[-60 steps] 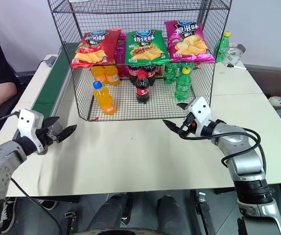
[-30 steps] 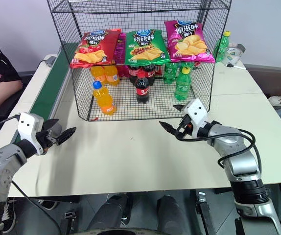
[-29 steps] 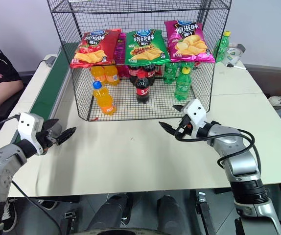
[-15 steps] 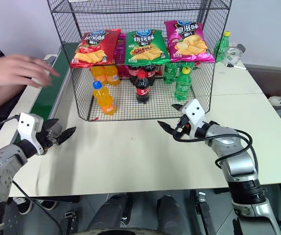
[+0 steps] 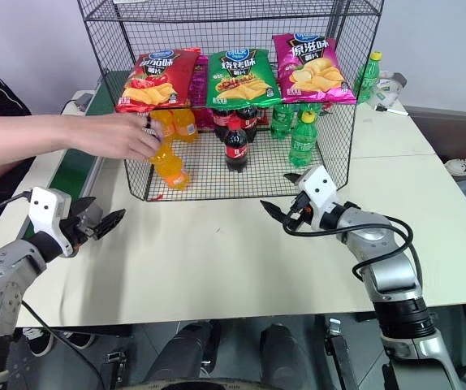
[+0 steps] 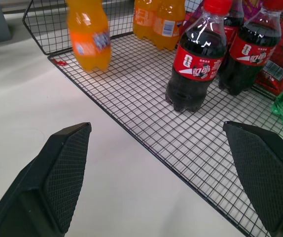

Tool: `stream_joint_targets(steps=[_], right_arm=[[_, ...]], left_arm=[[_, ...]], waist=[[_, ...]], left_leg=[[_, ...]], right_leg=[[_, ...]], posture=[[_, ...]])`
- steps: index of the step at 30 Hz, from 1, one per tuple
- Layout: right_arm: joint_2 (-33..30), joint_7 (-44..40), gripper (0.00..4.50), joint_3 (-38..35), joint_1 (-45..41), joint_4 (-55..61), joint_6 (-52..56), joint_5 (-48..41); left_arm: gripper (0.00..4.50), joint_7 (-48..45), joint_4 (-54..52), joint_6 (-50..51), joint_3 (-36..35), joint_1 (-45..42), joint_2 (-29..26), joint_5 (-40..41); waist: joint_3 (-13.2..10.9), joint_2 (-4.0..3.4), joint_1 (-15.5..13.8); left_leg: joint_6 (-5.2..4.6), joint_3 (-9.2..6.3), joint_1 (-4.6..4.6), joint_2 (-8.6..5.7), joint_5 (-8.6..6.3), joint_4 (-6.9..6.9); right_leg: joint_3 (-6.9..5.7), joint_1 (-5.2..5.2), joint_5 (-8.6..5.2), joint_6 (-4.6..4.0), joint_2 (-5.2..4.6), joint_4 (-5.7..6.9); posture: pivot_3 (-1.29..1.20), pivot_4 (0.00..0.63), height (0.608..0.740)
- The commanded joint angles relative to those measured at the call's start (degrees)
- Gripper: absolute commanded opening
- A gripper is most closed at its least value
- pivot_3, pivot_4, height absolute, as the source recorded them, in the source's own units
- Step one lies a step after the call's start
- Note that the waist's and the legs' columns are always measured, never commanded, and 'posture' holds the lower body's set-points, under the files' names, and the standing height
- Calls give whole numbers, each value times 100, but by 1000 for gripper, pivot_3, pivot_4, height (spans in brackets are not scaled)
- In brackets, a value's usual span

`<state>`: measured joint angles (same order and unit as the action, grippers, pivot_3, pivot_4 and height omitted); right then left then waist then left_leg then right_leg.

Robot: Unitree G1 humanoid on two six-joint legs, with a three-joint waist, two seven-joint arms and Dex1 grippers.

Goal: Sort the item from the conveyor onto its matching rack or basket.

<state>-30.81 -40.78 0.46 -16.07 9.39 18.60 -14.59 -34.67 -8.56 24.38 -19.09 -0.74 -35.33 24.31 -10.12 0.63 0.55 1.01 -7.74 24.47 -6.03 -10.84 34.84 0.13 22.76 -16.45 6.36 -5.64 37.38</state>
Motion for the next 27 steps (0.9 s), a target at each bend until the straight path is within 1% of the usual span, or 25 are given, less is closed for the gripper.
stream_joint_targets(steps=[1, 8, 12, 21, 27], right_arm=[[67, 89, 4500, -22, -125, -4, -257, 94], [173, 198, 4500, 3, -174, -209, -496, 215], [260, 221, 4500, 33, -257, -333, -610, 254], [502, 420, 4500, 136, -421, -450, -714, 404], [624, 481, 4500, 88, -458, -537, -642, 360]], left_arm=[[4429, 58, -155, -61, -153, 0, 10, 44], [4429, 165, -205, -26, -163, -43, 78, 67], [4429, 347, -100, -70, -360, -187, 133, 130], [4429, 1128, 415, -235, -831, -562, 398, -10], [4429, 1561, 651, -343, -901, -761, 397, -184]], waist=[[0, 0, 1], [0, 0, 1], [0, 0, 2], [0, 0, 3], [0, 0, 0]], left_leg=[[0, 0, 0, 0, 0, 0], [0, 0, 0, 0, 0, 0], [0, 0, 0, 0, 0, 0], [0, -1, -1, 0, 1, 0], [0, -2, -2, 0, 1, 2]], right_leg=[[0, 0, 0, 0, 0, 0], [0, 0, 0, 1, 1, 0], [0, 0, 1, 1, 2, 0], [-2, 1, 10, 18, 5, 0], [-3, 2, 11, 19, 5, 1]], posture=[[0, 150, 740], [0, 150, 740], [0, 150, 740], [0, 150, 740], [0, 150, 740]])
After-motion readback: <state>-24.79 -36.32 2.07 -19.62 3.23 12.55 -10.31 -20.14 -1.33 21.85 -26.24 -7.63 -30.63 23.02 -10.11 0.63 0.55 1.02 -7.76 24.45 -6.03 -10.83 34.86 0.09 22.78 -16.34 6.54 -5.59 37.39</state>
